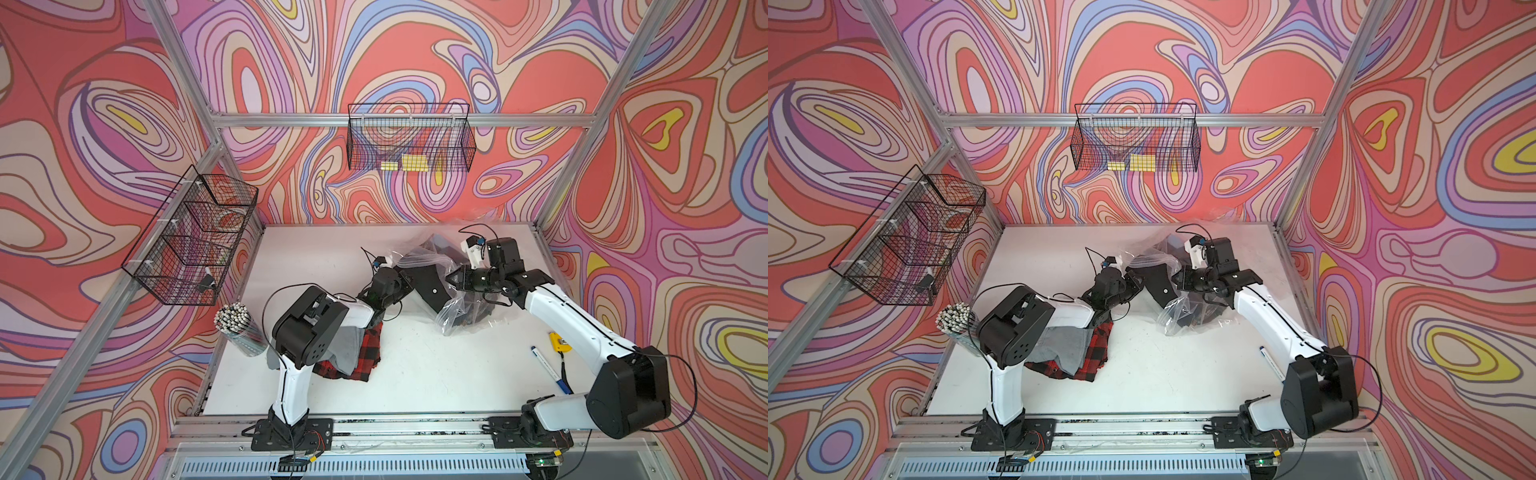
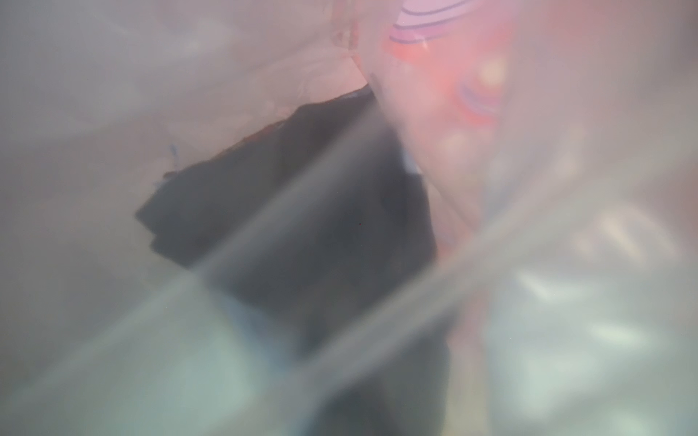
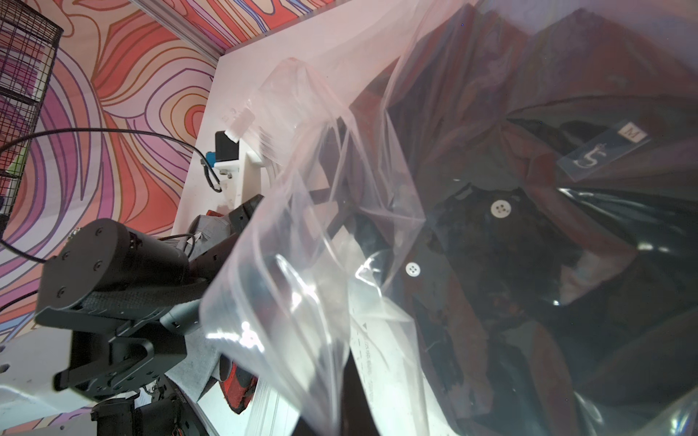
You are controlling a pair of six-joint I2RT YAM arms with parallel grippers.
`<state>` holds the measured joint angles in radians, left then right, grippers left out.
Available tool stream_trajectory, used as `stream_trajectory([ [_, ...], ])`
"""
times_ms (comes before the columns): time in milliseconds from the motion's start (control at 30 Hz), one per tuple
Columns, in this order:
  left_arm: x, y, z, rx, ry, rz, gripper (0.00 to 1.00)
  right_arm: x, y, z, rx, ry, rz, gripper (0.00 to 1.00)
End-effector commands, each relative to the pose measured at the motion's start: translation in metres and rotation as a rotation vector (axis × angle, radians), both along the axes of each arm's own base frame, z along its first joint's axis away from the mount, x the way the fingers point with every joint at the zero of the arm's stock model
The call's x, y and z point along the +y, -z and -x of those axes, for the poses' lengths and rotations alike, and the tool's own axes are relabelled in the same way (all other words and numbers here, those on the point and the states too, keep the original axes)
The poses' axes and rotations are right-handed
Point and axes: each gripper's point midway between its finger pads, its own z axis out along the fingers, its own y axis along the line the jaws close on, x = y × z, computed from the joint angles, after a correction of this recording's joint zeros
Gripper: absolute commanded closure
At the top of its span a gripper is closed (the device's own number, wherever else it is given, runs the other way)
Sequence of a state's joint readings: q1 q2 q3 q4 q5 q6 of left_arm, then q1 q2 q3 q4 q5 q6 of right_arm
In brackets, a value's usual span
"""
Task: Take the shirt out of the vacuum bag
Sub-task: Take out the shirt from the vacuum bag.
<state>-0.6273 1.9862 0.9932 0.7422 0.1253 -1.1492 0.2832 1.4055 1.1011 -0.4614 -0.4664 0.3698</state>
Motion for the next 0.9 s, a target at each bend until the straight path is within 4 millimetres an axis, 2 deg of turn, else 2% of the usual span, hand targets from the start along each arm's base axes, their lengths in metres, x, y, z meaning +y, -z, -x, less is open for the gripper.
stream_trajectory([
  [0,0.000,-0.033,0.014,-0.056,0.051,0.005,1.00,0.002,-0.006,-0.005,-0.031,-0.011,0.017,1.00],
  [233,0.020,-0.030,0.040,-0.032,0.066,-0.067,1.00,0.002,-0.004,-0.009,-0.031,-0.003,0.027,1.00],
  [433,0.026,-0.003,0.052,0.030,0.084,-0.125,0.98,0.004,0.000,-0.012,-0.017,-0.006,0.022,1.00],
  [500,0.023,0.007,0.052,0.061,0.106,-0.147,0.58,0.004,0.002,-0.012,-0.011,-0.007,0.020,1.00],
  [633,0.019,0.014,0.047,0.053,0.099,-0.135,0.33,0.004,0.002,-0.010,-0.009,-0.010,0.018,1.00],
  [733,0.014,0.006,0.040,0.019,0.098,-0.132,0.23,0.004,0.001,-0.009,-0.011,-0.010,0.017,1.00],
  [867,0.013,0.009,0.038,0.026,0.095,-0.186,0.19,0.004,0.001,-0.008,-0.014,-0.010,0.019,1.00],
])
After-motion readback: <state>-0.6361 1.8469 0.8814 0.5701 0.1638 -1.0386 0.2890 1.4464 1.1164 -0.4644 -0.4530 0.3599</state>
